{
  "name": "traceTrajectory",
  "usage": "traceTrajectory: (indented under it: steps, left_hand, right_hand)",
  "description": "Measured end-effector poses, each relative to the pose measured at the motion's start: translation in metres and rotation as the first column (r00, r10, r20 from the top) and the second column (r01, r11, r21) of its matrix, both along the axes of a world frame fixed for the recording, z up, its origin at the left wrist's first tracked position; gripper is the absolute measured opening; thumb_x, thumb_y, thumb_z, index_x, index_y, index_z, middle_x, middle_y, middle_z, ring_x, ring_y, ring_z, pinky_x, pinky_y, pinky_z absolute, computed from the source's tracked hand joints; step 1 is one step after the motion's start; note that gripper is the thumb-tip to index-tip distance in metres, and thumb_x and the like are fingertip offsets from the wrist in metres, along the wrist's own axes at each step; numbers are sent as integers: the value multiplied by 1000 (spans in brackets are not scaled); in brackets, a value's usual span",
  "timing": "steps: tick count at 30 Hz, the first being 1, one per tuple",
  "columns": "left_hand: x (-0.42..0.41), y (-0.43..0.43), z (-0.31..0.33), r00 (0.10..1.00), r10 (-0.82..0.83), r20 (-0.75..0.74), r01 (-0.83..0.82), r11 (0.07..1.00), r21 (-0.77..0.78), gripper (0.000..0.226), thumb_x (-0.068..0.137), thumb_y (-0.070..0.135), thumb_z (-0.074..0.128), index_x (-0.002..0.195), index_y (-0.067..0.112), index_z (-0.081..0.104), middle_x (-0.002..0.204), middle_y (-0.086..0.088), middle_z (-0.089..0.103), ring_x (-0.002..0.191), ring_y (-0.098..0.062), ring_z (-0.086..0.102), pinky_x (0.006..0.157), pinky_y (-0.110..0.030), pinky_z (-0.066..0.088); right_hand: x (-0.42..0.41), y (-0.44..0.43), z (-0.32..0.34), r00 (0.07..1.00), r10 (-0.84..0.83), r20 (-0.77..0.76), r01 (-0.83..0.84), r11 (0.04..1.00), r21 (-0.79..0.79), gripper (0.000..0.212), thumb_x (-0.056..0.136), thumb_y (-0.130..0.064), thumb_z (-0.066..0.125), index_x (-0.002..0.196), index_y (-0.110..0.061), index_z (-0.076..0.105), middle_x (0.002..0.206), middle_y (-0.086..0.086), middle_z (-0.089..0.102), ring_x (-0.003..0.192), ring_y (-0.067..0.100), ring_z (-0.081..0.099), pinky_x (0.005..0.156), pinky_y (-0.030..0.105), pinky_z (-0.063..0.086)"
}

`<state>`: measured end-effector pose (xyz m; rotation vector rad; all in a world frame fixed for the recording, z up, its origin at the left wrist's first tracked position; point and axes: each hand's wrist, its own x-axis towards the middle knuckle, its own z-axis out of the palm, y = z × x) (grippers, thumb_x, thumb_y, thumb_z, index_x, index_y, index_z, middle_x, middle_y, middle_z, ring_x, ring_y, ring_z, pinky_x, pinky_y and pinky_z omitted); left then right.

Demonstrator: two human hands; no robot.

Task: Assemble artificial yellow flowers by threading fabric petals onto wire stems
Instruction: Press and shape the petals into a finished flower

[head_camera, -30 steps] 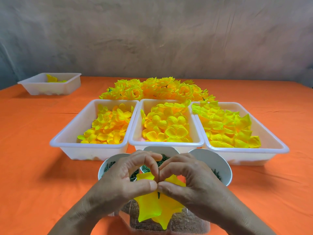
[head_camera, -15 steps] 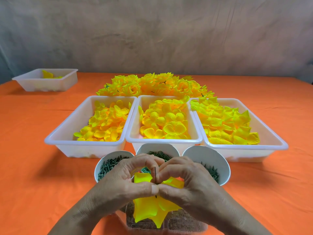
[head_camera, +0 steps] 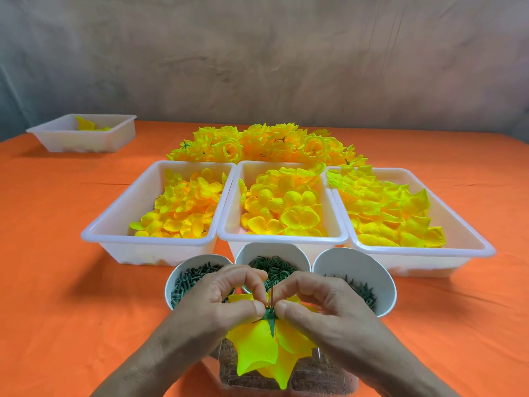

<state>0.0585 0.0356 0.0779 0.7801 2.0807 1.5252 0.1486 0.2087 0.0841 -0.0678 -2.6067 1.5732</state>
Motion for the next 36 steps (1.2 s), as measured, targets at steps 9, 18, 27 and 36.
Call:
traceTrajectory:
  steps: [9, 18, 27, 36]
  left_hand:
    - [4, 5, 1, 999, 24, 38, -23, 1000, -14, 32, 49, 46, 66, 70, 22, 63, 111, -9, 69, 109, -35, 60, 99, -63, 42]
    - [2, 8, -2, 1000, 4, -1, -4, 999, -36, 33, 50, 44, 63, 72, 20, 62, 93, -25, 61, 80, -26, 55, 80, -45, 42]
    - [1, 10, -5, 1000, 8, -23, -8, 1000, -20, 28, 48, 44, 61, 67, 22, 59, 81, -12, 54, 77, -19, 48, 76, -38, 37]
    - [-1, 11, -5, 1000, -17, 4, 17, 999, -37, 22, 47, 43, 62, 62, 27, 58, 89, -28, 56, 81, -23, 50, 79, -41, 38]
  right_hand:
    - [-1, -3, 1, 997, 4, 74, 2, 997, -75, 18, 71, -43, 62, 81, -30, 69, 86, 0, 70, 85, 14, 61, 77, 30, 46]
    - [-2, -7, 2, 1000, 9, -2, -9, 998, 68, 14, 73, -40, 56, 82, -31, 61, 95, -12, 66, 93, 4, 57, 96, 33, 44]
    - [-3, -6, 1, 998, 40, -38, -35, 993, 112, 6, 76, -39, 54, 77, -33, 57, 94, -12, 63, 93, 3, 56, 90, 25, 43]
    - [-2, -5, -3, 998, 52, -44, -46, 990, 136, 8, 77, -40, 53, 80, -33, 56, 93, -14, 62, 94, 1, 55, 90, 20, 40]
